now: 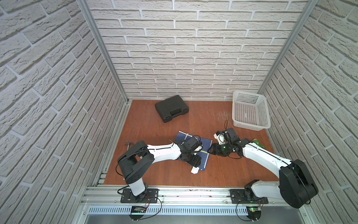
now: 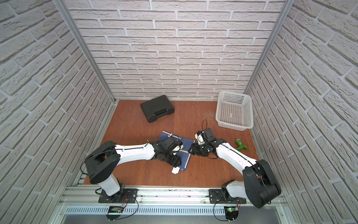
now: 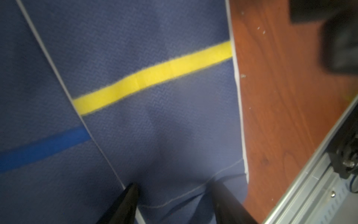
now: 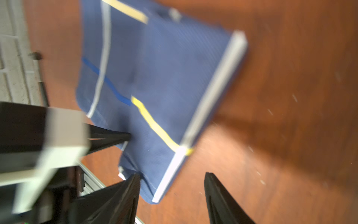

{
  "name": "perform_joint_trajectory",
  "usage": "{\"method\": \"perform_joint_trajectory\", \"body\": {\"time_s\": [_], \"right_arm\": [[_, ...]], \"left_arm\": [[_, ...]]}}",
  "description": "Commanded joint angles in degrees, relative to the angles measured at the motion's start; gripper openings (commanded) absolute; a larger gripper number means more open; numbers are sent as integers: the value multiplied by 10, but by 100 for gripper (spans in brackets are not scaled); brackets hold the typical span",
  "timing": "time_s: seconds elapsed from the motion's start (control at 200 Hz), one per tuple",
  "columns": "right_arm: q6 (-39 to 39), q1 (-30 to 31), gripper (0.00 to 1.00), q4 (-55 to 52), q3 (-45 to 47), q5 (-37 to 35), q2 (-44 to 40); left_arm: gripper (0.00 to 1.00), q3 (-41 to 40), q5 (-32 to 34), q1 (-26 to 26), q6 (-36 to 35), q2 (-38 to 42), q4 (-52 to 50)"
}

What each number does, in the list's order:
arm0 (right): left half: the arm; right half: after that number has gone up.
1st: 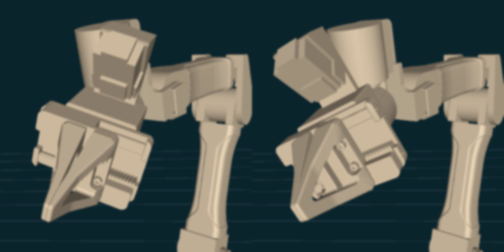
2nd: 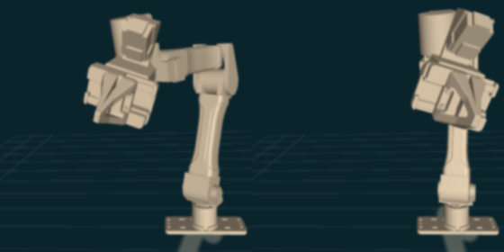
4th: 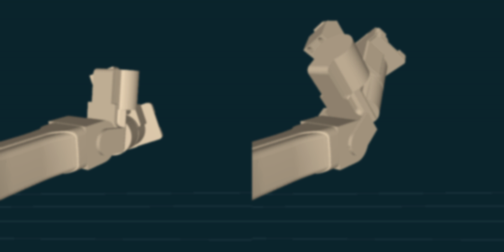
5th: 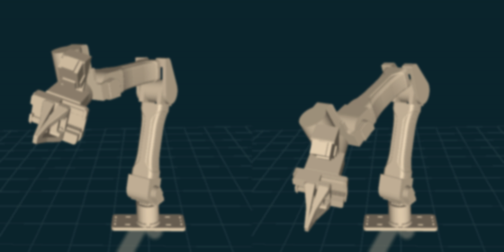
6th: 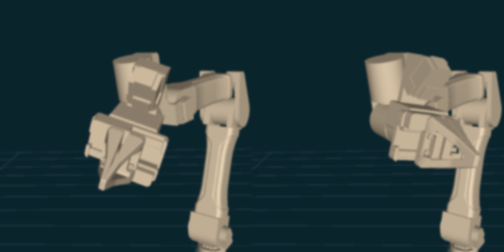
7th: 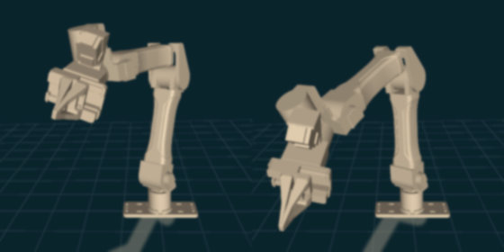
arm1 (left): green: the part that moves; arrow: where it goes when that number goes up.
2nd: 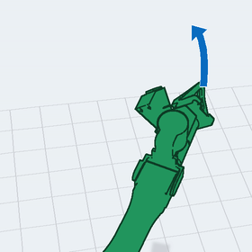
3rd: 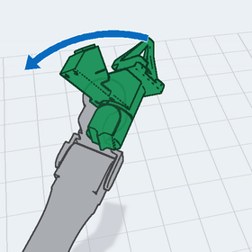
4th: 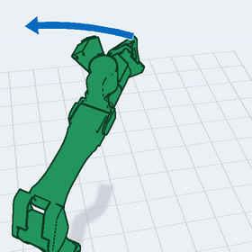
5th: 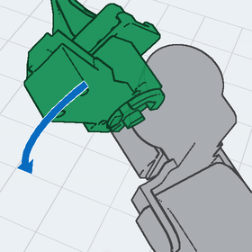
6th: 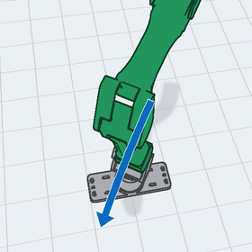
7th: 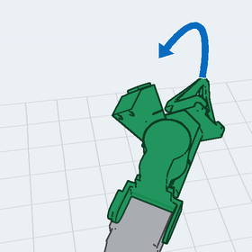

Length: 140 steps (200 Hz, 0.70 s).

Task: Roll up the pillowcase
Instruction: Roll the pillowcase at the center of the board.

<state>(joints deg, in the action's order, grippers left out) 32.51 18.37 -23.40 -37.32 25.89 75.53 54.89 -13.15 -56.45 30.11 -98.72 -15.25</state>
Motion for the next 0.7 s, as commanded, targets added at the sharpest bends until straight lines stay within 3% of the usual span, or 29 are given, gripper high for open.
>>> {"method": "perform_joint_trajectory", "body": {"time_s": [0.0,0.375,0.505,0.695], "right_arm": [[57,-36,59,89,45,75,-10],[152,-81,52,325,129,163,87],[162,-103,39,356,142,180,81],[121,-112,20,294,124,171,60]], "left_arm": [[65,-3,-14,-12,37,-38,18],[66,25,-9,-26,59,-58,20],[68,31,-4,-26,57,-51,6],[72,49,-7,-21,53,-43,-11]]}}
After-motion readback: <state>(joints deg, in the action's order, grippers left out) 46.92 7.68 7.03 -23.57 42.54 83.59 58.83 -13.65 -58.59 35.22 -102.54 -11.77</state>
